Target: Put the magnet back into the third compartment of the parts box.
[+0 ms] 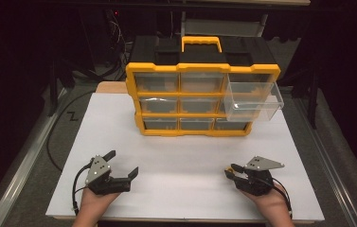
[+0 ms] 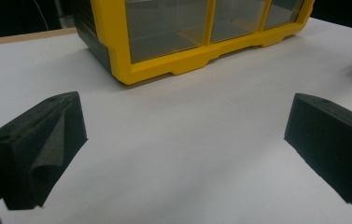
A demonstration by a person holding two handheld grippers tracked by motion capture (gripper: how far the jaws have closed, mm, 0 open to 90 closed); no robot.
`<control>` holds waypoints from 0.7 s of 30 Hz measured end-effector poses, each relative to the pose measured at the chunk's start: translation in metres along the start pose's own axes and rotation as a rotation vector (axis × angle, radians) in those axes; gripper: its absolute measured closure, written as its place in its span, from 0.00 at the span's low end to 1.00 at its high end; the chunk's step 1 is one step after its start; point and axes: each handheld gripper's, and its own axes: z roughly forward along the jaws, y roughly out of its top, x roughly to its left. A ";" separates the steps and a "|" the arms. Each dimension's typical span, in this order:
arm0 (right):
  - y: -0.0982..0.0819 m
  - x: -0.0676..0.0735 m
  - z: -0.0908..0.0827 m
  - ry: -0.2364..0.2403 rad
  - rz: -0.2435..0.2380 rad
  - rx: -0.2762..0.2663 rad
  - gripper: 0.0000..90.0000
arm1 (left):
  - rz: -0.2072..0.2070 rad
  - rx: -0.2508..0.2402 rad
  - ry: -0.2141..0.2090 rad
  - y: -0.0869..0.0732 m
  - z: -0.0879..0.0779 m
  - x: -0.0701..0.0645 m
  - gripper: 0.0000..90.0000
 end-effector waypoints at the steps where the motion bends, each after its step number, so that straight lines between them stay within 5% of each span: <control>1: 0.000 0.000 0.000 0.000 0.001 -0.002 0.72 | -0.001 -0.001 0.000 0.000 0.000 0.000 0.00; 10: 0.001 0.000 0.002 0.002 0.005 0.031 0.72 | -0.007 -0.002 0.001 0.000 0.001 0.001 0.00; 21: 0.008 0.002 0.009 0.001 -0.009 0.146 0.72 | 0.029 0.003 0.013 -0.001 0.000 0.002 0.00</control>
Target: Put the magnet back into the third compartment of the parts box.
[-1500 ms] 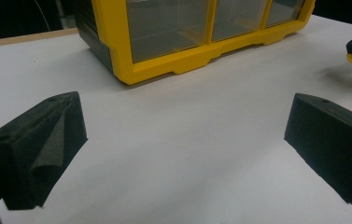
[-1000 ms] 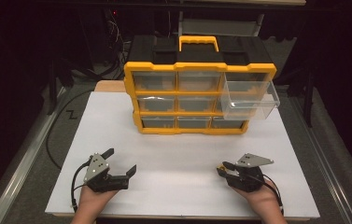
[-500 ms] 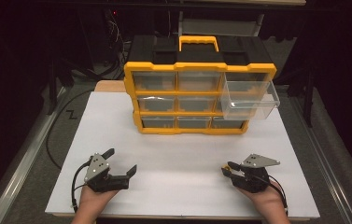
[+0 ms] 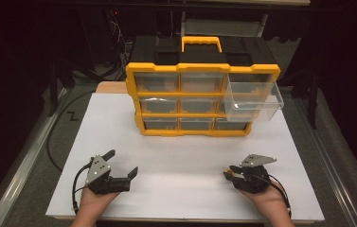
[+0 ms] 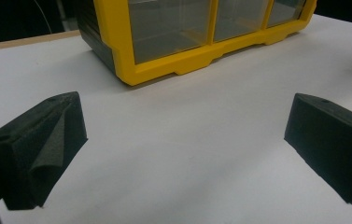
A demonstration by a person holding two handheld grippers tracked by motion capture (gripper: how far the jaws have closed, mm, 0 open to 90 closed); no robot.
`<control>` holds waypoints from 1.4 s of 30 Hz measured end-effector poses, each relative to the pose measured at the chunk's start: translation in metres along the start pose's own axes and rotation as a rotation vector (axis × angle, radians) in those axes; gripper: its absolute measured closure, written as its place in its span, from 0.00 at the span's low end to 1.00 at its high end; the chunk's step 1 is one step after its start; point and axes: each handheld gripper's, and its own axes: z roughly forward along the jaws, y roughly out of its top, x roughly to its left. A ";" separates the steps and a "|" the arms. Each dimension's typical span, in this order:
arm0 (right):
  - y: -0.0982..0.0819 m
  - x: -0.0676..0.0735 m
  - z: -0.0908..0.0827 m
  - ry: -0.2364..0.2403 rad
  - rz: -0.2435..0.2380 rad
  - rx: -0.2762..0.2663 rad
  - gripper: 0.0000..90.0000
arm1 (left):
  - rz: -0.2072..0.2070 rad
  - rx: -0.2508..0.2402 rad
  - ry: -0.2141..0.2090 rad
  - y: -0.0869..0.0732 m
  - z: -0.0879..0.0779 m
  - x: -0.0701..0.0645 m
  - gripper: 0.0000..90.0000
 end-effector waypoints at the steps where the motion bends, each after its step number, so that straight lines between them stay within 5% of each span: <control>1: 0.000 0.000 0.000 0.000 0.000 0.000 0.72 | 0.002 -0.001 0.001 0.000 0.000 0.000 0.00; 22: 0.004 -0.013 -0.015 0.059 -0.023 0.109 0.72 | 0.035 -0.020 0.013 0.002 0.000 -0.002 0.00; 42: 0.029 -0.007 -0.008 0.075 -0.099 0.254 0.72 | 0.036 -0.037 -0.002 0.004 0.000 -0.003 0.00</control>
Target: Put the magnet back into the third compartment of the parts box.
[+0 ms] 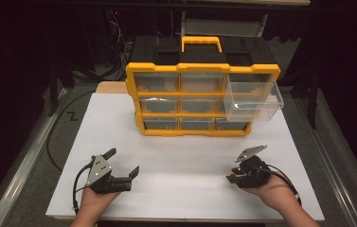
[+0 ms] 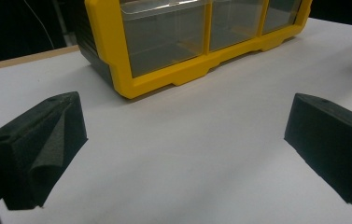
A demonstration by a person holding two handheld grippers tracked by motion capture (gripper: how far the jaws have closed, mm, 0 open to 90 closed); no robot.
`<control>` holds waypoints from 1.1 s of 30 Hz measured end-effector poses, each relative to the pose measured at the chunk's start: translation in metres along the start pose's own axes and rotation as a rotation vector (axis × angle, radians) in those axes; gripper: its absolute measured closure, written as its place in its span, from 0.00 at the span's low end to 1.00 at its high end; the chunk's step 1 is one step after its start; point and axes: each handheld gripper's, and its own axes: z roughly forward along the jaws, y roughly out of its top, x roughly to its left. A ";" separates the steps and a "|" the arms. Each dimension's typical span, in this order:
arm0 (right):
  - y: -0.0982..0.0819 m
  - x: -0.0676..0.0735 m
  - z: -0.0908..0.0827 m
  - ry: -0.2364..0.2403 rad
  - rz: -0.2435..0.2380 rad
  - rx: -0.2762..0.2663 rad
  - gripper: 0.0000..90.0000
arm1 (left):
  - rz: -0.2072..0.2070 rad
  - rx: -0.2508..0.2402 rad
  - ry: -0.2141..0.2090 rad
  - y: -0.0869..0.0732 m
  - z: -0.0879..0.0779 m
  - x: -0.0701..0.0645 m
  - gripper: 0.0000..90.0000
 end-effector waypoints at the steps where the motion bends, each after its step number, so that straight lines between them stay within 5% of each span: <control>1: 0.001 0.000 0.000 -0.001 -0.009 0.006 0.72 | -0.001 -0.002 0.000 0.000 0.000 0.000 0.00; 33: 0.022 -0.003 -0.025 0.046 -0.081 0.111 0.72 | 0.022 0.012 -0.004 0.000 0.000 -0.001 0.00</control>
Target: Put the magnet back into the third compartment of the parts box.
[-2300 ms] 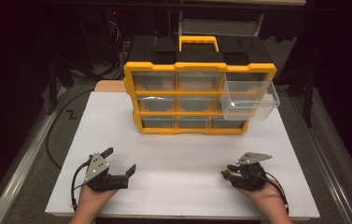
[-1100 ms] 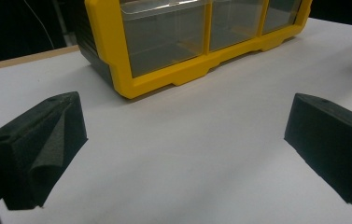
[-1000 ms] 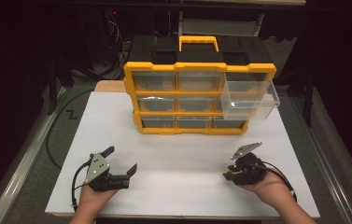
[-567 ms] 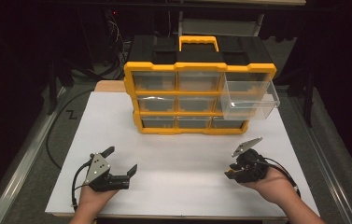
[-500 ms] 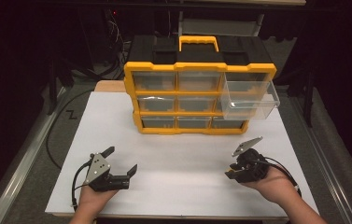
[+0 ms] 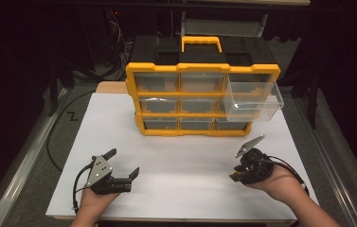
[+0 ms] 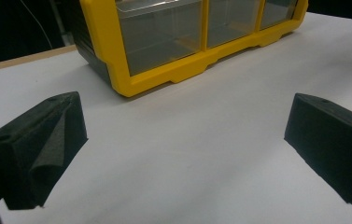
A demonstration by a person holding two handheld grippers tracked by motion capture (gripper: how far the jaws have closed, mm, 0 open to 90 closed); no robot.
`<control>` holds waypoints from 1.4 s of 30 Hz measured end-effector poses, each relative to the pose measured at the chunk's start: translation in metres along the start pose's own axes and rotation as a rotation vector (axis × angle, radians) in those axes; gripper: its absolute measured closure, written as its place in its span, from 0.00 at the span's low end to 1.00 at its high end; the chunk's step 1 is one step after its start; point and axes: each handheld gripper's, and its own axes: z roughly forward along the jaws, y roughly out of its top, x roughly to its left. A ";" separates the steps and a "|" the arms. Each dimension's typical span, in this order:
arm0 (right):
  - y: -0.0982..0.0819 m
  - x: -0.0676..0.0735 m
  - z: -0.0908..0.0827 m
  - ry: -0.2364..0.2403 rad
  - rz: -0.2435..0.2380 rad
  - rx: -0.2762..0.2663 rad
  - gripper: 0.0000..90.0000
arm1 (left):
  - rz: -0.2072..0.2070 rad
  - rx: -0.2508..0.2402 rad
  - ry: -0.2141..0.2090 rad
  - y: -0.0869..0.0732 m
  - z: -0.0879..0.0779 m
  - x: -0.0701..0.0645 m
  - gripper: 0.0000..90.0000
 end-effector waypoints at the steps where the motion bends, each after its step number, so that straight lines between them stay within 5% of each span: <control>1: 0.001 0.000 -0.002 0.003 -0.007 0.001 0.72 | 0.001 0.000 0.000 0.000 0.000 0.000 0.00; 42: 0.020 0.001 -0.057 0.024 -0.094 0.039 0.72 | 0.001 0.000 -0.006 0.000 0.000 0.000 0.00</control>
